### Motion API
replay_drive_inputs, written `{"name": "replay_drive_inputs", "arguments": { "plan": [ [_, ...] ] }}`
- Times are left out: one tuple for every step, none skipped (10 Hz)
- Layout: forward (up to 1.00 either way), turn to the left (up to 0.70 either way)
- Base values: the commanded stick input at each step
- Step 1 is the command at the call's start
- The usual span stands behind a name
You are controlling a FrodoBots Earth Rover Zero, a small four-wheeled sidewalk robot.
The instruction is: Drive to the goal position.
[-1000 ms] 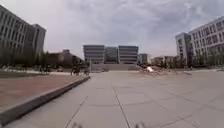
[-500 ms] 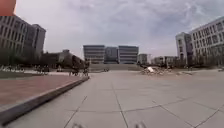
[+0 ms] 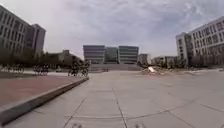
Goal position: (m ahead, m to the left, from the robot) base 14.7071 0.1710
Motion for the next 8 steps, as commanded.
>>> {"name": "replay_drive_inputs", "arguments": {
  "plan": [
    [0.45, 0.0],
    [0.45, 0.0],
    [0.45, 0.0],
    [0.45, 0.0],
    [0.45, 0.0],
    [0.45, 0.0],
    [0.45, 0.0],
    [0.45, 0.0]
  ]
}}
